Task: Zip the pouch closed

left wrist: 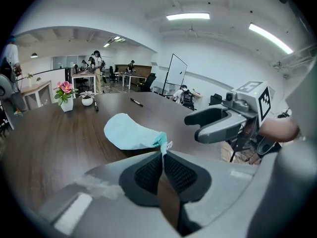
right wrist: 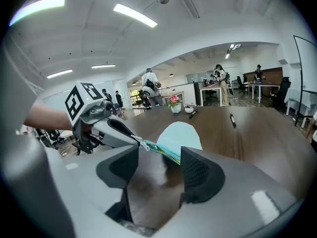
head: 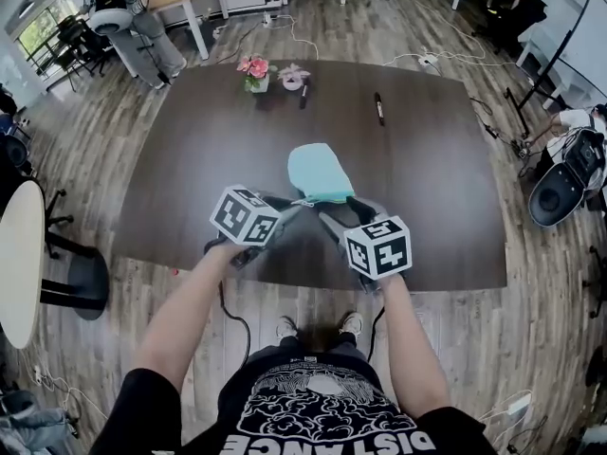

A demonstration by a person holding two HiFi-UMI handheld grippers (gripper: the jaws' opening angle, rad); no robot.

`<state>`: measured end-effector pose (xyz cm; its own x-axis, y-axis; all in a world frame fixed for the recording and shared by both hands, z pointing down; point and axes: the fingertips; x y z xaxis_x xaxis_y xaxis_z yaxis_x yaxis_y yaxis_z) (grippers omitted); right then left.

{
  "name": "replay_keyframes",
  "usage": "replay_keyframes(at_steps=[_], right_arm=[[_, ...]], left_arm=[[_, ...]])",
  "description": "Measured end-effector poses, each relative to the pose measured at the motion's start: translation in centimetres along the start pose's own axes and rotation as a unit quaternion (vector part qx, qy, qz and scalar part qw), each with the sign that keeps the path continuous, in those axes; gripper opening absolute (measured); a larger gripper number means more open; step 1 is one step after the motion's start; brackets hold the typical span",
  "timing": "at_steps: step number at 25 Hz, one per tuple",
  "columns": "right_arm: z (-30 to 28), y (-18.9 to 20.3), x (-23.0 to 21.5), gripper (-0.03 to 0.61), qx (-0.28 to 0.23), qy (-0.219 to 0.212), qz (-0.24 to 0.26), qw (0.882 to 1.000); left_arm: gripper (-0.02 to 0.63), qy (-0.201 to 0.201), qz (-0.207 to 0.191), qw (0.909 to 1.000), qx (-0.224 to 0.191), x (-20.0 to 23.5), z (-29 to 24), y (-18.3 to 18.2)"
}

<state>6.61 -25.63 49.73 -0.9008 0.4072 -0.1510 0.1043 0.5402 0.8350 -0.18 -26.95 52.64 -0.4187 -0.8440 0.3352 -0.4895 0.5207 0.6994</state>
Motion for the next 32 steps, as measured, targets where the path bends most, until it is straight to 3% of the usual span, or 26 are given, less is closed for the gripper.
replay_keyframes(at_steps=[15, 24, 32], right_arm=[[-0.9, -1.2, 2.1, 0.190, -0.011, -0.106, -0.010, 0.994], [-1.1, -0.9, 2.3, 0.133, -0.009, -0.134, -0.020, 0.991], [-1.0, -1.1, 3.3, 0.123, -0.014, -0.164, -0.035, 0.986]], left_arm=[[0.019, 0.014, -0.013, 0.9997, -0.017, -2.0, 0.6, -2.0], [0.018, 0.030, -0.014, 0.9991, -0.027, -3.0, 0.4, -2.2], [0.020, 0.034, -0.016, 0.9988, -0.032, -3.0, 0.7, -2.3]])
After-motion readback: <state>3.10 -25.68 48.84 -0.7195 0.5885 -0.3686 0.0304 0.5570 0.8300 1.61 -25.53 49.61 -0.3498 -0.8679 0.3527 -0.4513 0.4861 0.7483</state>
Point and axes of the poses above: the fingertips, and each gripper's own axes: z backward along the fingers, x to its left, y out of its underside, and after that the axes turned 7 degrees about y, right-handed
